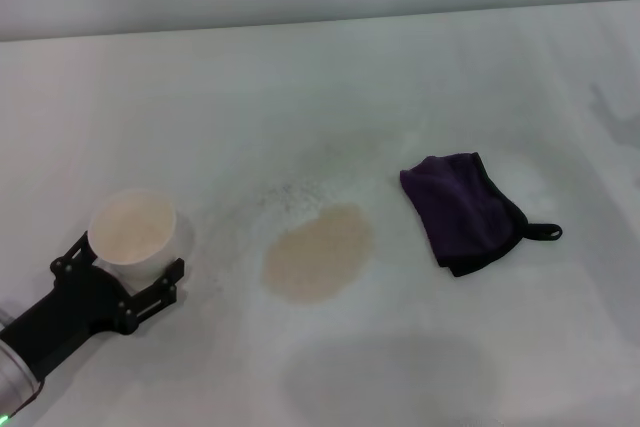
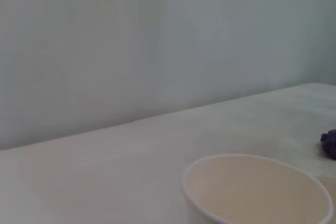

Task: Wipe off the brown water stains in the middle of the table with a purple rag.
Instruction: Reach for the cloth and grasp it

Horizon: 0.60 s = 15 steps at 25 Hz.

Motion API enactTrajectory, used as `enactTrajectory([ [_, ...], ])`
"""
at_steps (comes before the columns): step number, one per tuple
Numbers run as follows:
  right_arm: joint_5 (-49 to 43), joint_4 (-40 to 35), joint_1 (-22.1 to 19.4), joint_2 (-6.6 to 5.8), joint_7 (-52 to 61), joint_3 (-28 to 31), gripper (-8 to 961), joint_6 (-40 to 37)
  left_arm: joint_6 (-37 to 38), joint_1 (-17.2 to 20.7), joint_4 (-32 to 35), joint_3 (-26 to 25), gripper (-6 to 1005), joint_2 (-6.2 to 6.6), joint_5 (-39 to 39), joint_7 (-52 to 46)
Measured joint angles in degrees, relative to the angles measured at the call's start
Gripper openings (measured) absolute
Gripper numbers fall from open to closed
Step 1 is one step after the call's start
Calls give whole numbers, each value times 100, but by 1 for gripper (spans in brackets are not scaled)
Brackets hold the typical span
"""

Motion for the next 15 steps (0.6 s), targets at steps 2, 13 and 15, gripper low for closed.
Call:
enactTrajectory([
  [2, 0, 0, 8, 0, -18, 0, 870, -1, 39, 63, 0, -13, 862, -3, -2, 73],
  [13, 0, -34, 42, 0, -48, 8, 870, -14, 543, 548, 3, -30, 894, 16, -305, 773],
  [15, 0, -36, 36, 0, -58, 2, 870, -15, 652, 645, 3, -34, 894, 29, -387, 828],
])
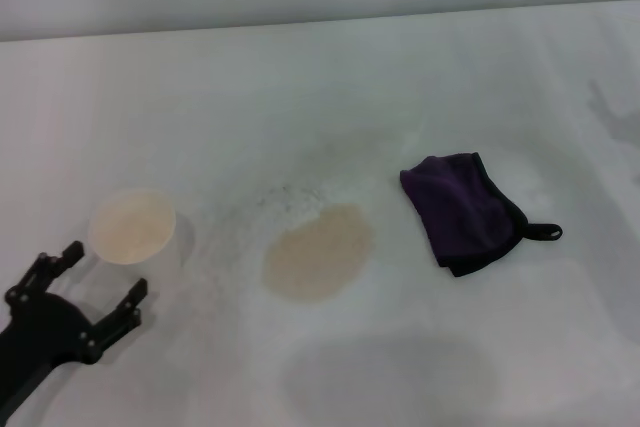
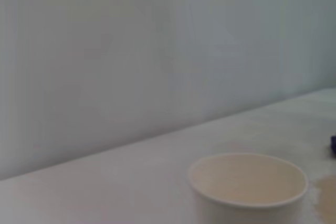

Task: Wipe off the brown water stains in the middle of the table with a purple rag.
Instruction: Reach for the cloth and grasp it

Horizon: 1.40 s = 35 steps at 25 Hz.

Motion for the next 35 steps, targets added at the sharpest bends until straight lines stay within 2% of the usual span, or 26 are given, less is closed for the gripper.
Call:
enactTrajectory([
  [6, 0, 16, -19, 0, 27, -80, 870, 50, 302, 307, 0, -6, 894, 27, -585, 251],
  [10, 0, 21, 62, 1, 473, -151, 871, -133, 381, 522, -9, -9, 894, 28, -1614, 289],
  [13, 0, -46, 95, -15, 1242, -333, 871, -370, 413, 581, -13, -9, 895, 28, -2280, 289],
  [16, 0, -291, 96, -41, 2209, -712, 870, -645, 458, 593, -7, -9, 895, 28, -2881, 283],
  [19, -6, -755, 87, -47, 3346, -1340, 870, -1181, 465, 555, -23, -9, 895, 28, -3420, 243],
  [21, -128, -1143, 82, -95, 4263, -1855, 870, -1636, 472, 509, -15, -8, 895, 28, -3639, 236],
  [25, -1267, -2048, 101, -351, 6280, -2645, 871, -2269, 510, 356, 5, -8, 893, 35, -3726, 234],
  [29, -2976, -2939, 193, -517, 8036, -2745, 871, -2127, 494, 190, -14, -8, 893, 45, -3738, 247],
  [32, -4650, -3896, 262, -540, 9562, -2757, 871, -1719, 486, 125, -10, -8, 893, 54, -3742, 265],
  [35, -6244, -5024, 330, -450, 10806, -2758, 871, -1164, 482, 72, 9, -9, 893, 69, -3750, 270],
])
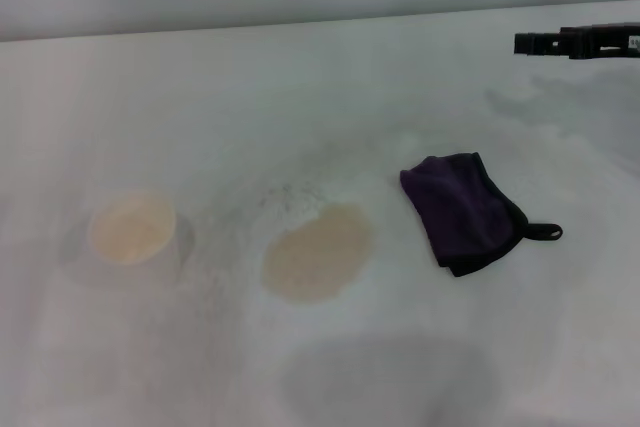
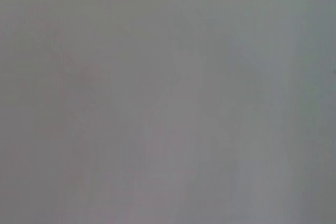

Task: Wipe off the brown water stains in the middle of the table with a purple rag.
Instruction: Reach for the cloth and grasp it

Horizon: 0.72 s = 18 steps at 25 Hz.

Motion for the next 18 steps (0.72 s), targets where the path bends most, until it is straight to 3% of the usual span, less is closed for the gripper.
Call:
enactTrajectory([
  [7, -2490, -2370, 263, 441, 1684, -159, 870, 1594, 15, -91, 0, -7, 893, 16, -11, 122],
  [11, -3020, -2753, 501, 435, 2290, -874, 870, 2117, 37, -76, 80, -12, 894, 10, -15, 164],
  [18, -3121, -2544, 872, 458, 2962, -1753, 869, 2458, 25, -68, 114, -17, 894, -5, -25, 167],
])
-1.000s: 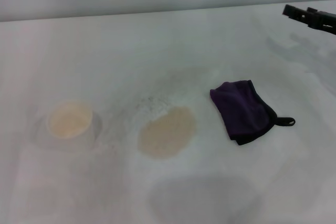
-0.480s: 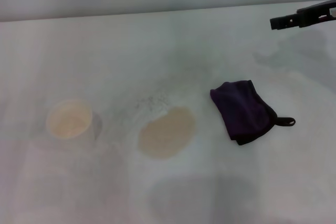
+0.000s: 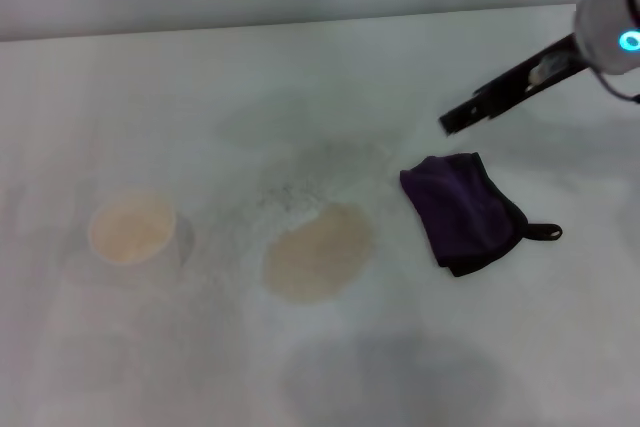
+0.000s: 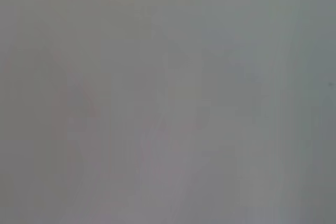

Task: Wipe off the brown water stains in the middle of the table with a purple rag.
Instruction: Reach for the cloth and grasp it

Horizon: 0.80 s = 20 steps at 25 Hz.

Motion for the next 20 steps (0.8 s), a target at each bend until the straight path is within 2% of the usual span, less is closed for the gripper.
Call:
enactTrajectory([
  [3, -6, 527, 192, 3, 141, -267, 865, -4, -8, -13, 0, 0, 894, 5, 0, 30],
  [10, 32, 1304, 279, 21, 162, -649, 835, -430, -14, -40, 5, 1, 894, 13, 0, 81],
  [20, 1, 1998, 423, 29, 167, -818, 793, -815, -22, -71, 9, 1, 894, 11, 3, 276],
])
